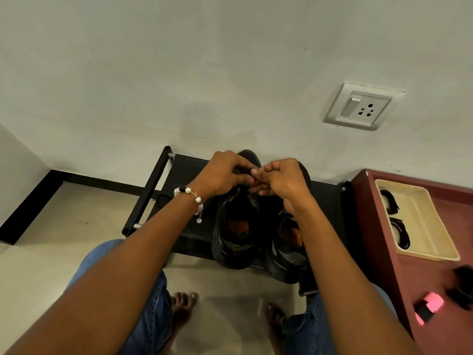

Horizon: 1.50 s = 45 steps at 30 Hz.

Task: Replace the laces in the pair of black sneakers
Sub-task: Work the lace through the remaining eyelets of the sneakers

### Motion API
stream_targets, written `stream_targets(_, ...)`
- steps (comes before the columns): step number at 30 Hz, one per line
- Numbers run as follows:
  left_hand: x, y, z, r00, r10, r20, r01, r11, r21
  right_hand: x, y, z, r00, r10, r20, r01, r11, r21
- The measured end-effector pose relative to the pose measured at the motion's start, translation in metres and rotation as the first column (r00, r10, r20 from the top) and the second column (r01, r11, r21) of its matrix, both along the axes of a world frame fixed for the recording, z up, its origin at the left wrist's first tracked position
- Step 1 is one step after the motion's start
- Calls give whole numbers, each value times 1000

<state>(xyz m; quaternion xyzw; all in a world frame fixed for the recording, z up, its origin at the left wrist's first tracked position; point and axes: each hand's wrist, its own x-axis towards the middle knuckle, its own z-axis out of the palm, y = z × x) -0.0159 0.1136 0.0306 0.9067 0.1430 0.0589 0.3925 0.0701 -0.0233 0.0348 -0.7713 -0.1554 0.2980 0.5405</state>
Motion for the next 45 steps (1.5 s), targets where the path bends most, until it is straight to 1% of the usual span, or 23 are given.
stream_targets(1, 0, -3, -1, 999, 45, 31, -44, 998, -46, 0, -1, 0, 1000, -4, -27, 4, 1000, 16)
stream_targets(3, 0, -5, -3, 991, 121, 65, -116, 990, -79, -3, -3, 0, 998, -1, -60, 2, 1000, 17)
stream_targets(6, -3, -4, -6, 990, 138, 25, -137, 990, -33, -7, -6, -3, 997, -22, -75, 20, 999, -30)
stream_targets(7, -5, -5, -8, 991, 133, -1, -133, 991, -9, -7, -6, -5, 999, -11, -51, 7, 997, -77)
stream_targets(8, -7, -5, -10, 991, 129, -30, -129, 992, 8, -8, -6, -7, 1000, 31, -3, -31, 987, -158)
stream_targets(9, -9, -7, -12, 991, 124, -57, -123, 992, 22, -8, -7, -11, 993, 105, 59, -86, 961, -265)
stream_targets(11, -12, -11, -17, 986, 118, -114, -112, 992, 57, -12, -5, -19, 953, 265, 147, -173, 873, -455)
stream_targets(13, -12, -15, -24, 979, 143, -149, -128, 986, 104, -16, -3, -27, 917, 324, 232, -162, 835, -526)
stream_targets(16, -9, -20, -33, 966, 224, -132, -197, 962, 189, -18, -3, -33, 889, 295, 349, -75, 847, -527)
stream_targets(18, -7, -25, -38, 956, 273, -107, -246, 945, 216, -16, -4, -34, 887, 278, 369, -55, 856, -514)
stream_targets(21, -6, -29, -41, 949, 300, -98, -275, 937, 215, -15, -5, -34, 891, 263, 369, -50, 866, -497)
stream_targets(23, -5, -27, -41, 950, 292, -111, -262, 939, 225, -15, -7, -33, 899, 254, 355, -55, 873, -485)
stream_targets(25, -5, -27, -41, 952, 283, -119, -250, 939, 236, -13, -9, -30, 922, 235, 309, -68, 881, -468)
stream_targets(30, -6, -38, -44, 952, 300, -64, -280, 935, 216, -13, -13, -22, 952, 216, 216, -106, 897, -430)
stream_targets(33, -9, -44, -39, 951, 306, -42, -297, 943, 150, -10, -15, -18, 961, 238, 143, -160, 895, -416)
stream_targets(36, -10, -49, -37, 929, 365, -59, -362, 930, 63, -8, -19, -15, 970, 234, 63, -195, 909, -368)
stream_targets(38, -10, -55, -39, 896, 438, -75, -440, 898, -4, -7, -21, -15, 982, 188, 16, -174, 935, -307)
stream_targets(41, -9, -63, -43, 831, 544, -118, -554, 827, -92, -8, -21, -18, 993, 112, -36, -118, 954, -276)
stream_targets(43, -7, -64, -46, 794, 586, -160, -607, 774, -179, -8, -20, -19, 996, 67, -60, -80, 960, -266)
stream_targets(45, -6, -61, -48, 780, 595, -192, -625, 736, -259, -7, -19, -21, 997, 39, -64, -54, 965, -257)
